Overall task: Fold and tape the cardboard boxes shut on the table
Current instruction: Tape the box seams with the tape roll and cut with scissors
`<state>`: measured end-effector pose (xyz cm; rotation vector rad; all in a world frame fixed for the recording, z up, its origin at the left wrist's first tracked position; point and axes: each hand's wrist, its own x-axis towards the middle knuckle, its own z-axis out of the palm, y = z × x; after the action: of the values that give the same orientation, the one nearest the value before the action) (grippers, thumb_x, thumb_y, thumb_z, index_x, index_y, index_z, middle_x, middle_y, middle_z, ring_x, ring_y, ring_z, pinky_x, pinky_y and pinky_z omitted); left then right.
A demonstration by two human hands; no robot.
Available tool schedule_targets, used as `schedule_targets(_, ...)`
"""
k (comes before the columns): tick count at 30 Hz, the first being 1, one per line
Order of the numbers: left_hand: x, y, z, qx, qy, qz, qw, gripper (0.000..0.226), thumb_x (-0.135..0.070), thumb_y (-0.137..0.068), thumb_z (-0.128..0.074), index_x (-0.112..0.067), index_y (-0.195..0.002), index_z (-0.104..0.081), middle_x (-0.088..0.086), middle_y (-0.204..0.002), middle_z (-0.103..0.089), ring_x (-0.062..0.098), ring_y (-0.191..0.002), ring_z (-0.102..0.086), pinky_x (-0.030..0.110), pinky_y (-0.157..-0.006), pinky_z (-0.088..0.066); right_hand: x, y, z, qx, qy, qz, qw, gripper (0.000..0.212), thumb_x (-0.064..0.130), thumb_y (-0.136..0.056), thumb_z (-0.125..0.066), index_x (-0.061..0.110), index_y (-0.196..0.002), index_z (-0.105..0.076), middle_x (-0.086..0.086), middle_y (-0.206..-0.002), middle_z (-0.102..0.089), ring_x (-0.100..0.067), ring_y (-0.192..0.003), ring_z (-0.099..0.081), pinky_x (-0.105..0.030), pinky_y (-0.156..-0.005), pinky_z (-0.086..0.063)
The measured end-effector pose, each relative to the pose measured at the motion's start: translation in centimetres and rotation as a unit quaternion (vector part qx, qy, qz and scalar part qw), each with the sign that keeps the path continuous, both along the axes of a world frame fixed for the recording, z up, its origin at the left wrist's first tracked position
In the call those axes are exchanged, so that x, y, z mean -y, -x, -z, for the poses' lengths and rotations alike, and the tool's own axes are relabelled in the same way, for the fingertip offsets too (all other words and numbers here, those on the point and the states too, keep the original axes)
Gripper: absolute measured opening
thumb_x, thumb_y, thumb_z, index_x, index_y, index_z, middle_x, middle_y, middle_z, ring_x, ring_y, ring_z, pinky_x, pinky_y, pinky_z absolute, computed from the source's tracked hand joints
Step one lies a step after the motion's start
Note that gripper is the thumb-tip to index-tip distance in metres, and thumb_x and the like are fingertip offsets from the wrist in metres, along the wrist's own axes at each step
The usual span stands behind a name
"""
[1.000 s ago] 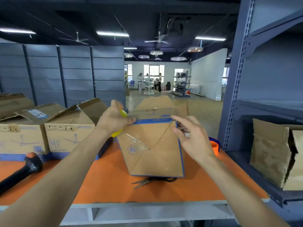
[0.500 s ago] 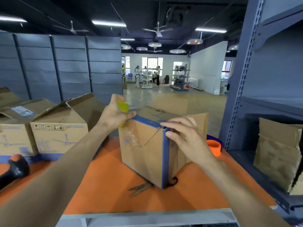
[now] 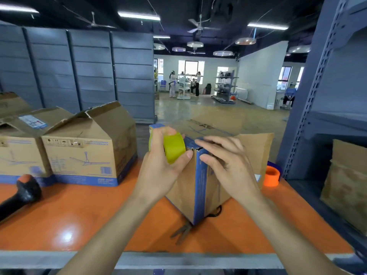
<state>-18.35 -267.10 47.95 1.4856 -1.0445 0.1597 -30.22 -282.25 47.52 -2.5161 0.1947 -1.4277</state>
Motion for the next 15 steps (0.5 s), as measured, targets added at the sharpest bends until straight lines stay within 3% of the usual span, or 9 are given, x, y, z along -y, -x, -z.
schedule_targets(5,0.0,-0.5,0.2,-0.017,0.007,0.049,0.999,0.041,-0.010,-0.096,-0.067,-0.028,-0.123,-0.042,-0.023,-0.121,-0.065,0.005,-0.118,-0.065,0.053,-0.100,-0.052,-1.0,-1.2,0.0,0.002,0.034,0.035,0.999,0.030,0.036,-0.095,-0.062,0.033,-0.122,-0.073,0.017,-0.126,-0.065,-0.016,-0.112,-0.051,-0.042,-0.101,-0.038)
schedule_targets(8,-0.5,-0.7,0.4,-0.033,0.021,0.078,0.996,0.043,-0.022,-0.093,-0.070,-0.026,-0.124,-0.041,-0.017,-0.124,-0.067,0.008,-0.121,-0.063,0.055,-0.101,-0.052,-1.5,-1.5,0.5,0.009,0.038,0.044,0.998,0.032,0.037,-0.095,-0.064,0.029,-0.124,-0.072,0.015,-0.126,-0.066,-0.016,-0.113,-0.049,-0.043,-0.101,-0.040)
schedule_targets(11,-0.4,-0.5,0.4,-0.055,0.040,0.066,0.996,0.056,-0.039,-0.080,-0.081,-0.031,-0.121,-0.043,-0.018,-0.120,-0.068,0.008,-0.116,-0.066,0.055,-0.099,-0.053,-2.0,-1.5,0.6,0.005,0.045,0.054,0.997,0.038,0.036,-0.096,-0.065,0.022,-0.130,-0.069,0.010,-0.131,-0.065,-0.019,-0.118,-0.050,-0.045,-0.102,-0.042)
schedule_targets(15,0.2,-0.5,0.7,-0.064,0.061,0.048,0.995,0.057,-0.021,-0.082,-0.085,-0.030,-0.118,-0.043,-0.016,-0.116,-0.071,0.012,-0.096,-0.072,0.054,-0.094,-0.055,-1.5,-0.2,-0.2,-0.030,0.081,0.105,0.991,0.039,0.023,-0.101,-0.053,0.013,-0.139,-0.061,0.002,-0.137,-0.062,-0.027,-0.121,-0.054,-0.044,-0.103,-0.044)
